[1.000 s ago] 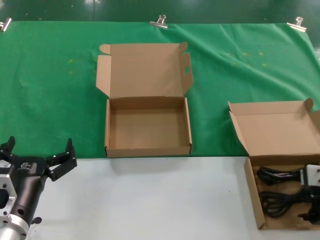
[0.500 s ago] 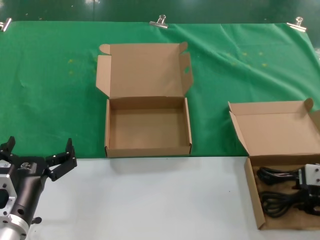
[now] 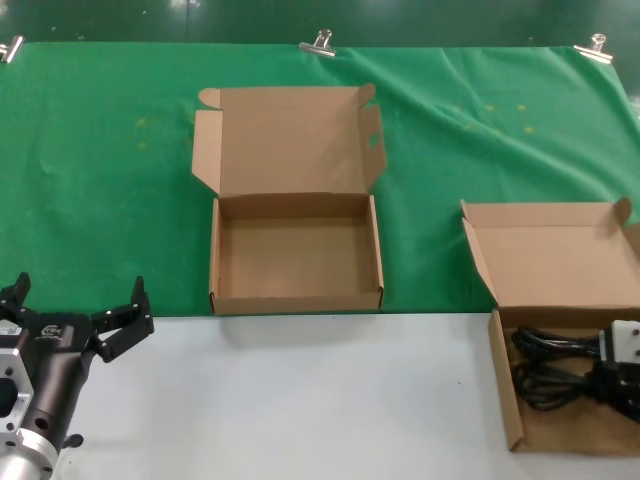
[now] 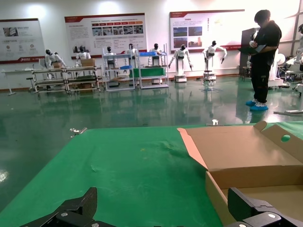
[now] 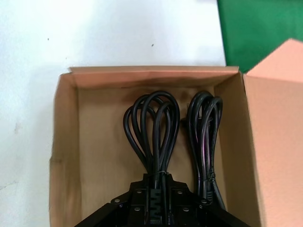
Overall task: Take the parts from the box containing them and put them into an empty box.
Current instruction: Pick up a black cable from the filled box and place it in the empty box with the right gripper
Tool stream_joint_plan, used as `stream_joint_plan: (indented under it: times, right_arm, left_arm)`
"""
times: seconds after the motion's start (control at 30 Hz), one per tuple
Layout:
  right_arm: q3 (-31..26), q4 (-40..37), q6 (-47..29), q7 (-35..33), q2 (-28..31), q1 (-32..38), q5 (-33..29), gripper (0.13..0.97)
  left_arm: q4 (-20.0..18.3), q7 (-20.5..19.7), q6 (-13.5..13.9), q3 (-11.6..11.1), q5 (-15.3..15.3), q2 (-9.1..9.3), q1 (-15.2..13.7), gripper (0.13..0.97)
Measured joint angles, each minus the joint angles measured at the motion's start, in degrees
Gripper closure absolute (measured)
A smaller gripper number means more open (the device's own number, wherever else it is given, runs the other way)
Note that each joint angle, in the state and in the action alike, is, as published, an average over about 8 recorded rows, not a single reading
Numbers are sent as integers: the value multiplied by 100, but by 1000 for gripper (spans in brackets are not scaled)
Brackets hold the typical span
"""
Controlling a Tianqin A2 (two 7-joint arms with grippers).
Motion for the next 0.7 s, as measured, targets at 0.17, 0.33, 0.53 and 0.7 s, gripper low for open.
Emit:
stream_joint_plan:
  times: [0.17,0.33,0.53,0.7]
  right_arm:
    - [89,298,-132,72,78,-19,47,881]
    - [202,812,-403,223,236,-38,178,882]
    - [342,1496,-813,468,426,36,362,882]
    - [372,1763,-1028,575,418,230,371,883]
  left_arm:
    - [0,0,0,0,1,0,0,132]
    - [0,0,0,0,1,0,0,132]
    - [0,0,0,0,1,0,0,132]
    - [0,0,0,0,1,0,0,132]
